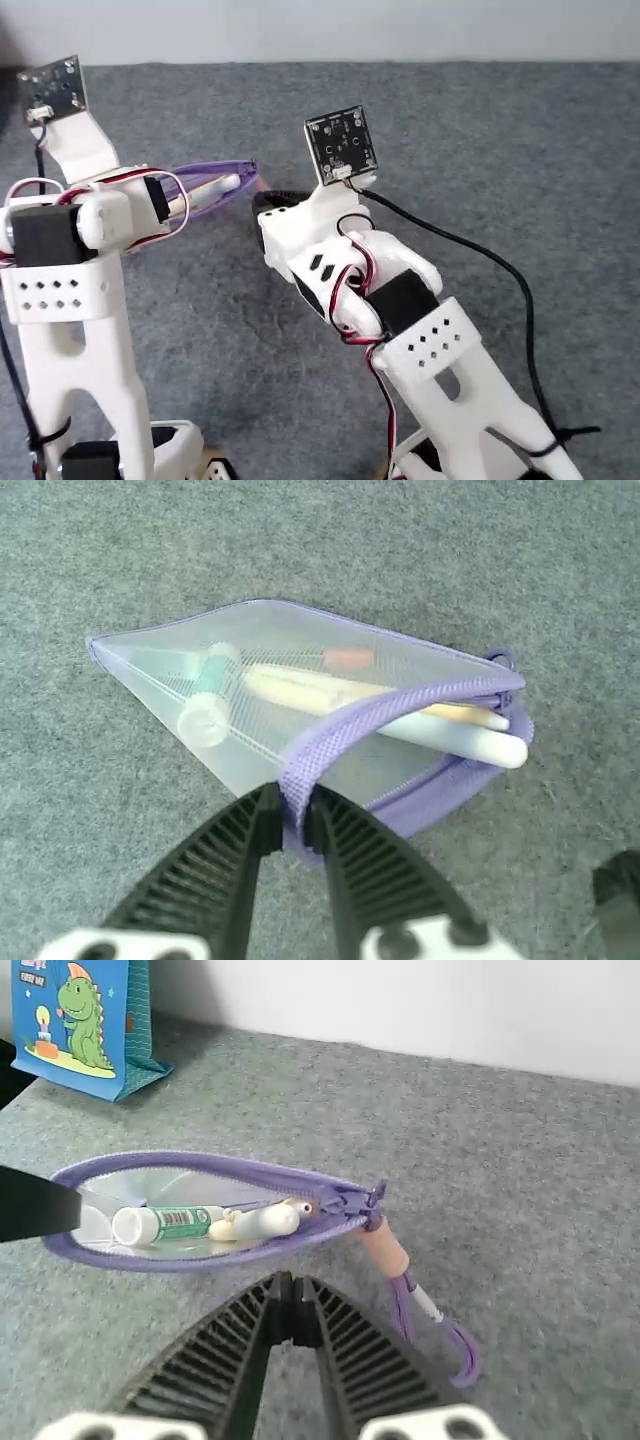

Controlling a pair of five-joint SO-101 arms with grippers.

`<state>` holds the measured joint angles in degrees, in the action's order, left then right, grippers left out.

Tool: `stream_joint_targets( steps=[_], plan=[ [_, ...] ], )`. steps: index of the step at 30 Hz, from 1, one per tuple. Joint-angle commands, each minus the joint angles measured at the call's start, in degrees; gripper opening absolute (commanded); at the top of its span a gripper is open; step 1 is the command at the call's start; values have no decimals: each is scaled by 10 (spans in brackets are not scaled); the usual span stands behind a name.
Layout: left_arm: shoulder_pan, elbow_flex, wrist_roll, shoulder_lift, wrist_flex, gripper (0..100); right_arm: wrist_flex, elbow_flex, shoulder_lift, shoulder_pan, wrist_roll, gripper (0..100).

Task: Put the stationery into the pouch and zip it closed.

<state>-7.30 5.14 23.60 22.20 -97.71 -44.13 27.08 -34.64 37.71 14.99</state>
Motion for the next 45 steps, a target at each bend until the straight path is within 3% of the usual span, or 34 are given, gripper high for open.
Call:
stream_joint_targets(
  steps=[1,8,13,21,26,40,42,45],
  plan=[
    [2,30,3,4,13,11,69,-20,23,-5,6,8],
    [3,30,3,4,11,11,250,-5,174,14,1,8],
    [3,30,3,4,13,11,210,-6,196,30,1,8],
    [3,31,3,4,14,11,193,-28,70,-58,2,8],
    [3,31,3,4,14,11,102,-4,72,-106,-1,8],
    [3,31,1,9,10,11,-15,4,130,-70,-250,10],
    [3,31,1,9,10,11,-15,4,131,-64,-280,45],
    [3,31,1,9,10,11,-2,6,131,-58,-301,199]
  ],
)
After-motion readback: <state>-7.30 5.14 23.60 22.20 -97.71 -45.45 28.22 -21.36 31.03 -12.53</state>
